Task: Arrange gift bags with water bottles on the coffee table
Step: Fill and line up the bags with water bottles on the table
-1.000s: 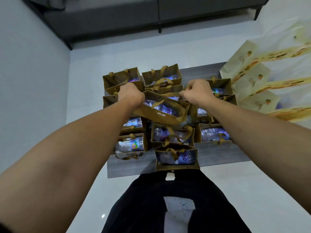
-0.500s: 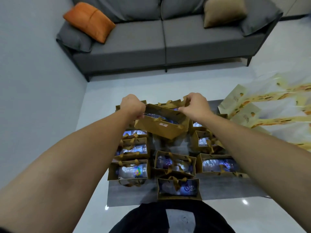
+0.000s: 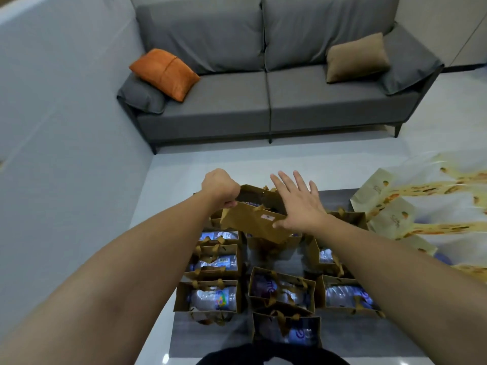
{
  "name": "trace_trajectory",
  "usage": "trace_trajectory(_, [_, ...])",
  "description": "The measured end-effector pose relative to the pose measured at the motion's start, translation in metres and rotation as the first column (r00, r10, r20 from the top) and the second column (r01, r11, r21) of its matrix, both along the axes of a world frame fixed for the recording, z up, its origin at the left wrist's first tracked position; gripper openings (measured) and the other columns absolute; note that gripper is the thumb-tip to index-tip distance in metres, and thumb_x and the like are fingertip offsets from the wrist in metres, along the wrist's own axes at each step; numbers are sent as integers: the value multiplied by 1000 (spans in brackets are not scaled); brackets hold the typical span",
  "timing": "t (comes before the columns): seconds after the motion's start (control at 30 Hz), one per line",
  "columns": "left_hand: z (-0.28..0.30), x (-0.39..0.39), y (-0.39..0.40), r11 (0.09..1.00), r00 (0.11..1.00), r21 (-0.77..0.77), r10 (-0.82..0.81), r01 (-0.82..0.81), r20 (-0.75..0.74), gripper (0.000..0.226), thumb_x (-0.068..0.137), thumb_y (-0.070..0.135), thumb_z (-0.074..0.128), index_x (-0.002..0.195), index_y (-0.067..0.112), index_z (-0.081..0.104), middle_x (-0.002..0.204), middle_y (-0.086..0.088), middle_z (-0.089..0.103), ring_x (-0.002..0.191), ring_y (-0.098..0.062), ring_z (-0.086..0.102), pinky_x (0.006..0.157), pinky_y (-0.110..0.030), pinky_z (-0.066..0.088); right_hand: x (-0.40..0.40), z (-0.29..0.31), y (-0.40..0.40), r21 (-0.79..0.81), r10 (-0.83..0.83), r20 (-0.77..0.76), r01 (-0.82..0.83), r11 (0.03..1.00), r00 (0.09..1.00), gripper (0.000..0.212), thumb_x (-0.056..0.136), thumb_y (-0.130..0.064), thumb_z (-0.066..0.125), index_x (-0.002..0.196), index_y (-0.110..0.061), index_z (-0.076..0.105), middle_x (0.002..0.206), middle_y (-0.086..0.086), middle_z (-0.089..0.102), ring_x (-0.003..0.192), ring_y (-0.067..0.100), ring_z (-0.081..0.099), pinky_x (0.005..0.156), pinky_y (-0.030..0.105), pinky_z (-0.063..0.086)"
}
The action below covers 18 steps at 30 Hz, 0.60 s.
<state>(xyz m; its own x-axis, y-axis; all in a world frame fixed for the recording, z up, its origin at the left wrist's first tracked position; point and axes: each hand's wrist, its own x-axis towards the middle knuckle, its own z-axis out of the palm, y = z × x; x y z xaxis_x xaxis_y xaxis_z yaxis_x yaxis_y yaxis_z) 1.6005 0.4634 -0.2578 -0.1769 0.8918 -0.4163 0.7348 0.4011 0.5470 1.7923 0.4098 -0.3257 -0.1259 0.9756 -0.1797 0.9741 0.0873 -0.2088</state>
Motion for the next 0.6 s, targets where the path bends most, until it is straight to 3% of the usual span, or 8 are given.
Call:
trace_trajectory(0.13, [0, 0, 2, 1000, 999, 1, -31, 31, -26, 21, 98, 11, 58, 77, 5, 60, 70, -12, 66, 61, -21, 66, 67, -31, 60, 4, 2, 13, -94, -58, -31, 55, 994, 998, 118, 78, -55, 80, 160, -31, -2, 168, 2, 15, 156, 33, 0, 122, 63, 1])
trace_trajectory(0.2, [0, 0, 4, 998, 996, -10, -65, 65, -53, 23, 96, 8, 57, 74, 4, 61, 67, -12, 66, 61, -22, 67, 72, -34, 61, 9, 3, 19, -178, -12, -39, 5, 984, 999, 116, 77, -53, 82, 160, -32, 3, 162, 5, 32, 153, 33, 16, 121, 62, 11])
trace_trajectory(0.27, [1, 1, 6, 995, 990, -18, -103, 102, -91, 24, 95, 7, 57, 71, 4, 62, 65, -10, 66, 58, -21, 66, 65, -31, 60, 12, 1, 25, -264, 8, -134, -44, 964, 991, 120, 73, -50, 85, 160, -36, 3, 164, 5, 26, 151, 31, 18, 120, 57, 23])
trace_trajectory(0.37, [3, 3, 10, 990, 983, -25, -137, 135, -122, 28, 96, 8, 57, 68, 7, 60, 62, -7, 63, 50, -14, 60, 48, -22, 47, 8, 1, 33, -336, -31, -324, -84, 938, 945, 118, 75, -44, 86, 159, -42, 4, 169, -6, 1, 155, 29, 0, 122, 59, 18])
trace_trajectory(0.43, [2, 5, 12, 989, 981, -26, -151, 148, -122, 27, 97, 10, 59, 70, 8, 60, 65, -8, 64, 52, -16, 61, 52, -23, 52, 2, 4, 38, -364, -87, -430, -85, 928, 898, 101, 81, -39, 83, 157, -44, 17, 167, -5, 19, 152, 31, 18, 119, 56, 28])
trace_trajectory(0.5, [0, 7, 15, 985, 976, -30, -172, 170, -130, 24, 96, 10, 61, 71, 7, 62, 68, -9, 66, 58, -18, 64, 64, -28, 59, -4, 8, 38, -349, -107, -485, -80, 934, 868, 83, 83, -32, 80, 152, -41, 34, 150, -2, 46, 134, 29, 46, 107, 44, 45])
trace_trajectory(0.6, [-4, 7, 19, 982, 972, -33, -190, 187, -140, 21, 93, 8, 63, 72, 6, 65, 69, -10, 68, 62, -21, 68, 73, -34, 63, -7, 10, 31, -182, -56, -435, -26, 983, 899, 64, 75, -36, 85, 131, -31, 54, 116, -6, 62, 105, 20, 61, 89, 37, 56])
